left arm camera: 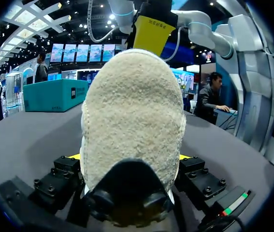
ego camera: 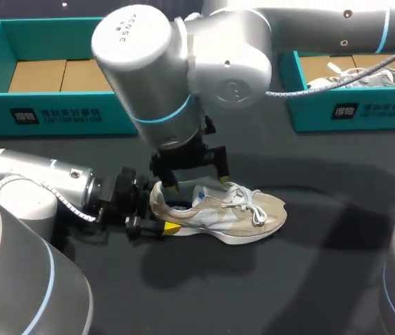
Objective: Take the shoe out of the shoebox, open the shoe tongue, remove and reinsert the insole, then place the shoe into the shoebox
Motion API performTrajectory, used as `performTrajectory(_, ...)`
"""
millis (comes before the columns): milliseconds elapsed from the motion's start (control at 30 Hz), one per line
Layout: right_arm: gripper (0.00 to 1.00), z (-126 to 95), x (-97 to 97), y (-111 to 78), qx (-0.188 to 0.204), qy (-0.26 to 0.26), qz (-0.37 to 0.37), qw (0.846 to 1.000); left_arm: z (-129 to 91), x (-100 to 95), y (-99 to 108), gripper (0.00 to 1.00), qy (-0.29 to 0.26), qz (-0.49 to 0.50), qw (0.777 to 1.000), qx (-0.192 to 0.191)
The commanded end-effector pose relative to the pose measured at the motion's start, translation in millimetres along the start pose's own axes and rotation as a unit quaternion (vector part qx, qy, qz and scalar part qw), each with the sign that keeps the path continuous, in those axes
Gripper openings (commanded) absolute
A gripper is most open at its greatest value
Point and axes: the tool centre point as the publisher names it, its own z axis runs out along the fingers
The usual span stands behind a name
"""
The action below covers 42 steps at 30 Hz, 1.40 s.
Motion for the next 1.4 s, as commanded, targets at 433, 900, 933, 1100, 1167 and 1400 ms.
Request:
performTrajectory(433, 1.00, 19, 6.6, -5.2, -0.024, -0.096, 0.256, 0.962, 2, 0.6, 2, 0.00, -0.001, 0.000, 1.000, 0.000)
performTrajectory(900, 1.00, 37, -1.8, -4.5, -0.045, -0.109, 0.286, 0.951, 2, 0.6, 2, 0.00, -0.001, 0.000, 1.000, 0.000)
performTrajectory(933, 1.00, 39, -2.5, -4.4, -0.046, -0.109, 0.289, 0.950, 2, 0.6, 2, 0.00, -0.001, 0.000, 1.000, 0.000)
performTrajectory(1100, 1.00, 46, -5.4, -3.7, -0.052, -0.120, 0.305, 0.943, 2, 0.6, 2, 0.00, -0.001, 0.000, 1.000, 0.000)
performTrajectory(1167, 1.00, 47, -6.1, -4.0, -0.054, -0.124, 0.315, 0.940, 2, 0.6, 2, 0.00, -0.001, 0.000, 1.000, 0.000)
performTrajectory(1400, 1.00, 54, -11.0, -8.2, -0.046, -0.130, 0.351, 0.926, 2, 0.6, 2, 0.00, -0.001, 0.000, 1.000, 0.000)
